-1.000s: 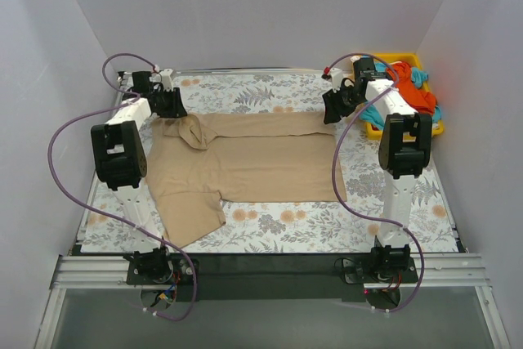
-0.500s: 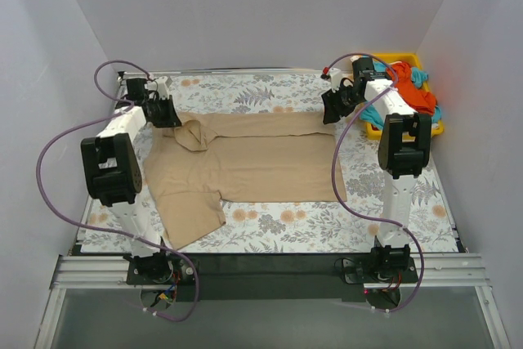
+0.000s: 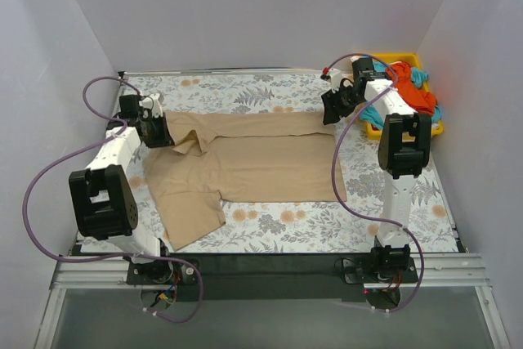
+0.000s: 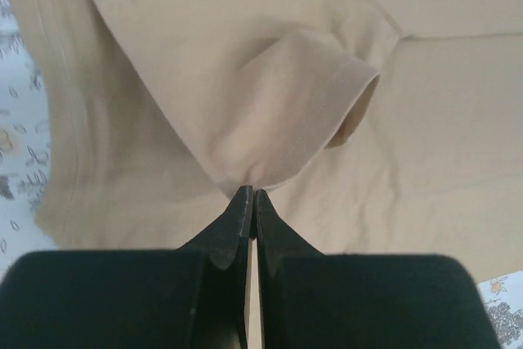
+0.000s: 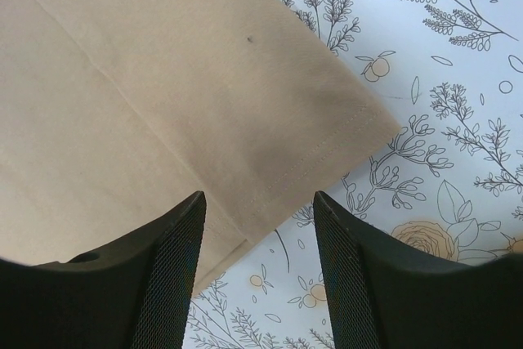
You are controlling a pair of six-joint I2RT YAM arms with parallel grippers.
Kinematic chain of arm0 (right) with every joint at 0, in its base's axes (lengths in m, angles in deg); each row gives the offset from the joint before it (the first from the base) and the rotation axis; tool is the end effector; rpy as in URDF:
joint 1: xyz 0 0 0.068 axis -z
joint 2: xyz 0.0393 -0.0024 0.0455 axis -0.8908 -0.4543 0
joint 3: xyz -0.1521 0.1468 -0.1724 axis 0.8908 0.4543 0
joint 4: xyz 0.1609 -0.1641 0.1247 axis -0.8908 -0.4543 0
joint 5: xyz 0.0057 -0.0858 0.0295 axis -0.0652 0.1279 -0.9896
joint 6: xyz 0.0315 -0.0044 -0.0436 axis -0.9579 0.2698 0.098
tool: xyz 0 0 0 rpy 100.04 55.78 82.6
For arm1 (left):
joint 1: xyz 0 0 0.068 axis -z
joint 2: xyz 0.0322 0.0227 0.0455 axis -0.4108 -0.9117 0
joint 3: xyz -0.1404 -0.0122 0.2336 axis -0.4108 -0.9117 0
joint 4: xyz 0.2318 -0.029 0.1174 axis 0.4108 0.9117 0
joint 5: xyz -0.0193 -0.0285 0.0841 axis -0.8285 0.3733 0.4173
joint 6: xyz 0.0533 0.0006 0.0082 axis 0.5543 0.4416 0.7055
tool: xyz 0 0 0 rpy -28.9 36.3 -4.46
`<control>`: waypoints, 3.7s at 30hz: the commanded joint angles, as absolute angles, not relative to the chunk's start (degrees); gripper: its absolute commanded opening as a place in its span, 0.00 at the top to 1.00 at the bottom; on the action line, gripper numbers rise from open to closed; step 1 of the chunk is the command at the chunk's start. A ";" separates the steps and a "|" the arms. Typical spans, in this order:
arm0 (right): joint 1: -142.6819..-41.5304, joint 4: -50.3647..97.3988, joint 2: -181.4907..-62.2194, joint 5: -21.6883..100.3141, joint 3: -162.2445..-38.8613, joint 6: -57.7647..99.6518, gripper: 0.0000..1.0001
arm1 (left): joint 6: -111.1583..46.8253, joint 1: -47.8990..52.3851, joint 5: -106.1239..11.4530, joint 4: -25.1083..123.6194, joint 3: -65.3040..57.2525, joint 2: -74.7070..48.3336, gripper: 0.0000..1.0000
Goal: Fold and stack the t-shirts
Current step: Fold the tshirt
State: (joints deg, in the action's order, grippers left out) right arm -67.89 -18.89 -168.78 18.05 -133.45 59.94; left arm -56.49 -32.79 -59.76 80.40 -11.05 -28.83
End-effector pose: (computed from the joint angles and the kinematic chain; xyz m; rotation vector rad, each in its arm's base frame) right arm 0.4789 0.0585 0.2032 -0.9526 2.3391 0.4857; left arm 0.3313 0.0370 0.2365 -0.8308 2.4233 -0.6447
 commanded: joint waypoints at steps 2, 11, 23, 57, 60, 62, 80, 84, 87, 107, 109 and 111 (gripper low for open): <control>-68.25 -19.22 -167.51 16.89 -133.20 60.81 0.47 | -57.06 -33.31 -54.64 83.53 -13.96 -30.06 0.97; -69.04 -19.92 -166.46 18.21 -132.06 61.68 0.51 | -52.93 -35.94 -53.57 83.62 -9.15 -32.79 0.71; -70.45 -19.75 -170.14 20.24 -136.97 57.30 0.60 | -55.03 -35.15 -59.99 76.16 3.60 -43.15 0.72; -74.40 -17.90 -167.62 24.37 -140.33 49.20 0.50 | -52.15 -35.60 -73.79 73.34 12.72 -48.04 0.70; -74.40 -17.99 -165.59 24.10 -137.95 48.94 0.52 | -49.51 -33.15 -69.94 73.94 6.36 -41.95 0.76; -74.41 -17.99 -165.05 24.45 -136.98 48.94 0.53 | -49.50 -32.17 -68.96 75.61 3.45 -40.18 0.77; -74.32 -17.99 -164.26 26.03 -133.90 50.08 0.54 | -57.23 -22.94 -61.75 67.45 -10.89 -40.60 0.59; -74.23 -17.99 -164.52 26.04 -133.82 50.17 0.55 | -58.11 -22.41 -61.66 66.30 -8.70 -43.33 0.59; -74.14 -17.99 -164.61 26.21 -133.90 50.26 0.55 | -58.64 -22.23 -61.05 65.77 -7.38 -45.44 0.59; -73.61 -18.25 -165.14 26.39 -134.08 50.78 0.56 | -59.87 -20.83 -64.81 64.63 -3.86 -47.03 1.00; -73.70 -18.25 -165.14 26.48 -134.17 50.96 0.56 | -60.05 -20.57 -65.96 65.59 -3.34 -46.42 1.00; -73.61 -18.34 -165.14 26.48 -134.25 50.96 0.56 | -59.96 -20.30 -68.24 66.65 -2.81 -46.41 1.00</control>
